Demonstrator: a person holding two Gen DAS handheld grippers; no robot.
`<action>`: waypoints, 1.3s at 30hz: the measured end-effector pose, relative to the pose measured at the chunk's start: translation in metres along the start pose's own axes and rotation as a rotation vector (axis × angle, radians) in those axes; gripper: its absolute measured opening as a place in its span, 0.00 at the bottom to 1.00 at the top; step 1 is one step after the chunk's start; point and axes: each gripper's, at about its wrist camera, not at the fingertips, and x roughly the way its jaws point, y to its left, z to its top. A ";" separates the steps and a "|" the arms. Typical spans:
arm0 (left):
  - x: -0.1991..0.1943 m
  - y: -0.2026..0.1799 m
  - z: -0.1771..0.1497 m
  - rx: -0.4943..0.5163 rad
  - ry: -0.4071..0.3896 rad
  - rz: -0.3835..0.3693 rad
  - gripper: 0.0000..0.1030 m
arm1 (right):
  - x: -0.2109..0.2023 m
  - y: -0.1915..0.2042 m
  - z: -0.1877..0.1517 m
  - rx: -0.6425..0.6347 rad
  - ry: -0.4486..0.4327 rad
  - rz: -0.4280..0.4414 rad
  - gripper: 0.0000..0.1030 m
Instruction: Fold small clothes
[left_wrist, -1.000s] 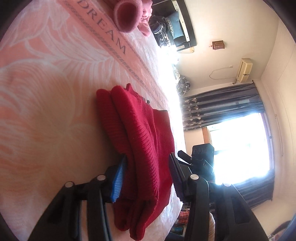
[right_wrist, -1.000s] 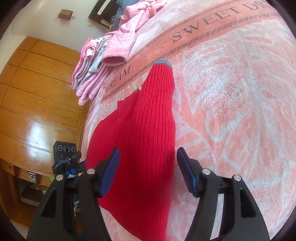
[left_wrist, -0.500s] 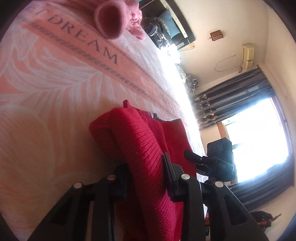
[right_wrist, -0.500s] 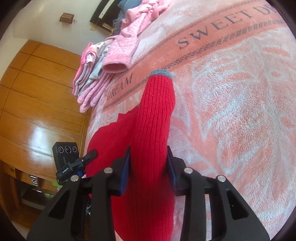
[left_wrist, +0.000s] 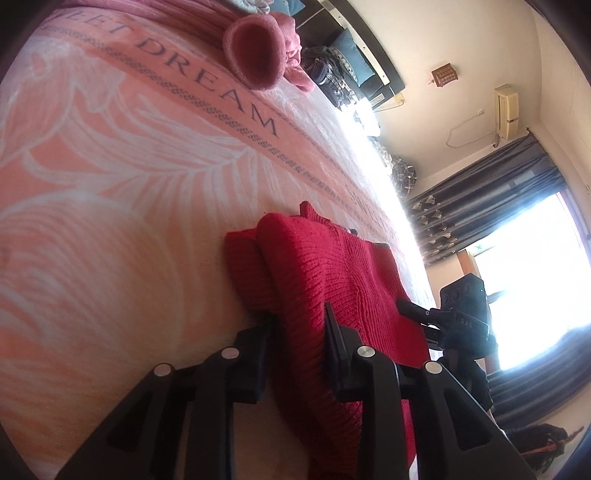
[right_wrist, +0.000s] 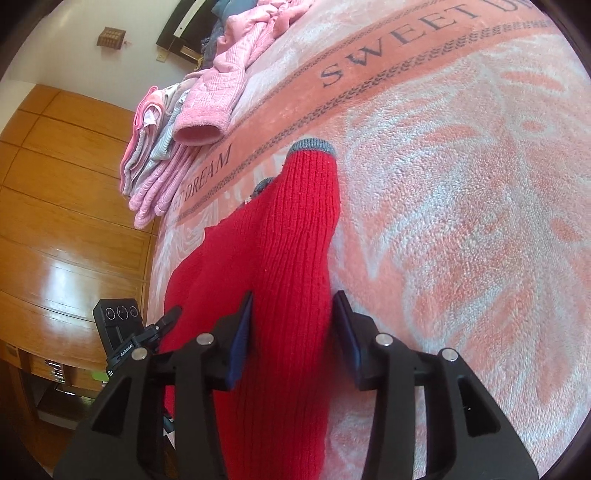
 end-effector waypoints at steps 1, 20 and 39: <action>-0.003 -0.004 -0.001 -0.009 -0.007 0.011 0.37 | -0.008 0.003 -0.002 -0.006 -0.015 -0.019 0.49; -0.125 -0.155 -0.123 0.129 -0.047 0.485 0.86 | -0.162 0.103 -0.140 -0.228 -0.103 -0.440 0.88; -0.213 -0.225 -0.225 0.158 -0.053 0.610 0.86 | -0.203 0.179 -0.274 -0.275 -0.135 -0.504 0.90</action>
